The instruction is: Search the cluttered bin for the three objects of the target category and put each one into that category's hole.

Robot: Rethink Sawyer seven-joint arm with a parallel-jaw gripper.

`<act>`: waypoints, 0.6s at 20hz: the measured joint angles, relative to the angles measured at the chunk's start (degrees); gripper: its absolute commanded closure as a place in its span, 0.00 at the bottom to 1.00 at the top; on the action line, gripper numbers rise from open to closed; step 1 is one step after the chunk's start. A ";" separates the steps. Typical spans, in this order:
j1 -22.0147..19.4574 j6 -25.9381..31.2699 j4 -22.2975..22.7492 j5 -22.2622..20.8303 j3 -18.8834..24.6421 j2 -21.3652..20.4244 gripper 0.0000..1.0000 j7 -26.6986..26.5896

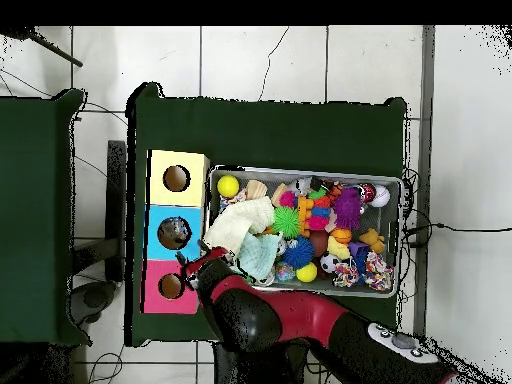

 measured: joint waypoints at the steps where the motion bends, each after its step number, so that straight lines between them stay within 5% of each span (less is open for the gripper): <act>1: -0.57 2.73 -0.11 0.00 -0.66 -1.43 0.00 0.00; 12: -4.20 7.94 -0.55 -0.02 -7.67 -5.34 0.00 0.00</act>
